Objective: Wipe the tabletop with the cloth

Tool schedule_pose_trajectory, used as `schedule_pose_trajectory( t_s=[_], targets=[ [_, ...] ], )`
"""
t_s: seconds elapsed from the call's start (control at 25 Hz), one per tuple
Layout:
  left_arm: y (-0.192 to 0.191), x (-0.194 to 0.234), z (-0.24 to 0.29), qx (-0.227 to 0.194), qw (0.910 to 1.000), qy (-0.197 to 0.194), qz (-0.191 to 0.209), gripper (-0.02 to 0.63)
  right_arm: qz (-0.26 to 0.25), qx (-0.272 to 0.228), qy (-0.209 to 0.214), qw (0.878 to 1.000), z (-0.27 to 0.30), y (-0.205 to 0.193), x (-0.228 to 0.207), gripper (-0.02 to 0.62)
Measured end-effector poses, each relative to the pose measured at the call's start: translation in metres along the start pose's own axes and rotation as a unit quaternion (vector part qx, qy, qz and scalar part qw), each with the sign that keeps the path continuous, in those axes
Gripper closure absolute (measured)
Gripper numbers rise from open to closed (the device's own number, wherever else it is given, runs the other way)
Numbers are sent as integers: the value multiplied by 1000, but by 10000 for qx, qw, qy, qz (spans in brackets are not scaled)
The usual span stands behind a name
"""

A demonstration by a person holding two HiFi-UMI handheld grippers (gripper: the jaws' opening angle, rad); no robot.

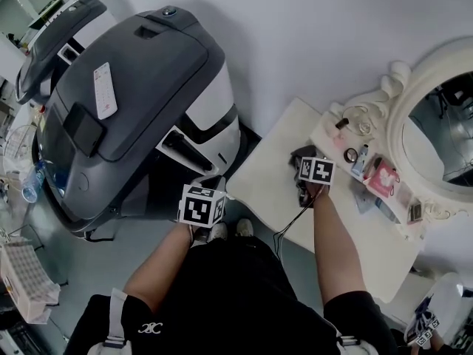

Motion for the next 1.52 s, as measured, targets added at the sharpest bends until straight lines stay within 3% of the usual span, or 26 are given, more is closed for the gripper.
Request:
schedule_pose_trajectory(
  t_s=[0.2,0.52,1.0,1.2,1.52],
  targets=[
    [-3,4,-4,-24,10000,39,-72,606,-152,44,459,9988,-3,-7,31,502],
    [-5,20,-14,-114,9996,153,-220,606,-1154,-51,864,9895,-17,-34,112,500],
    [-11,26,-19,-148,9991,159,-356,606,-1163,76,2009,9727,-24,-53,202,501],
    [-10,26,-17,-143,9991,160,-360,606,-1366,140,2089,9683,-22,-50,213,501],
    [-2,18,-8,-97,9993,144,-328,606,-1413,-37,1678,9756,-6,-31,210,502]
  ],
)
Point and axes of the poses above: the fingertips, and each gripper's own axes: z forward along the fingers, x to its left, y out of its top, the point moved 3 cm from there along -z, backward along the fingers, and after that the axes turned 15 degrees about -z, right-handed, at the moved point
